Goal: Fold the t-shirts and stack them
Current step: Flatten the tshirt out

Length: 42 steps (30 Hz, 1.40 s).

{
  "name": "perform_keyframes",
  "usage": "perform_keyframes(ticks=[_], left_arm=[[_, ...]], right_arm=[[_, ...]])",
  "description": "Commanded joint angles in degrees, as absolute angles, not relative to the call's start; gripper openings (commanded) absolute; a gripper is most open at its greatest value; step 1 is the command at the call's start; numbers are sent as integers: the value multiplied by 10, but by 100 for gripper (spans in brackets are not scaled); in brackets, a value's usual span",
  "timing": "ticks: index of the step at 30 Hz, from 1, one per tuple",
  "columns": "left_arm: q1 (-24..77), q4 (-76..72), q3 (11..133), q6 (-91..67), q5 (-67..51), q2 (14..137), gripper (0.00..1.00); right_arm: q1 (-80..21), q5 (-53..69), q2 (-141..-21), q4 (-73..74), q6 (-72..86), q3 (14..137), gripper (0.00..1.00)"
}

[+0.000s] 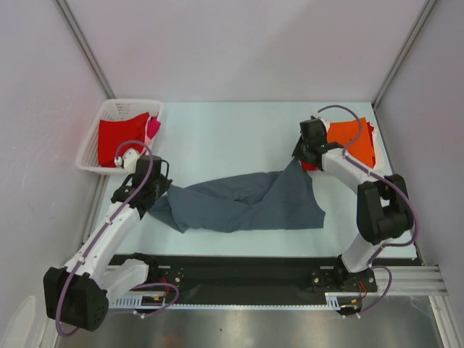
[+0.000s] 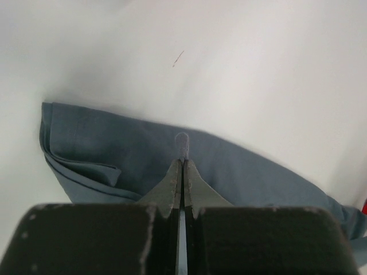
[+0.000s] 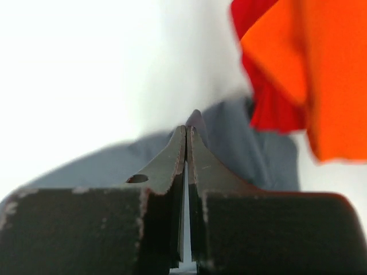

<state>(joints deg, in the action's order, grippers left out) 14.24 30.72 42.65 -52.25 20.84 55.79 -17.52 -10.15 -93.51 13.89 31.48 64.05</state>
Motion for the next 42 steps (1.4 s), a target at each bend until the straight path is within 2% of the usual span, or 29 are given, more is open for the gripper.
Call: perform_keyframes(ticks=[1,7,15,19,25,30,33,38,42], left_arm=[[137,281,465,-516,224,584,0],[138,269,490,-530,215,635,0],[147,268,525,-529,203,714,0],[168,268,537,-536,213,730,0],[175,268,557,-539,212,750,0],[169,282,587,-525,229,750,0],[149,311,631,-516,224,751,0],[118,355,719,-487,223,737,0],[117,371,778,-442,250,715,0]], right_arm=[[-155,-170,-998,141,284,734,0],[-149,-230,-1157,244,249,867,0],[-114,-286,-1229,289,247,903,0],[-98,-336,-1225,295,250,895,0],[-87,-320,-1201,284,238,887,0],[-141,-280,-1137,262,218,886,0],[-160,-183,-1091,242,204,884,0],[-164,12,-949,210,192,875,0],[-170,56,-835,221,187,896,0]])
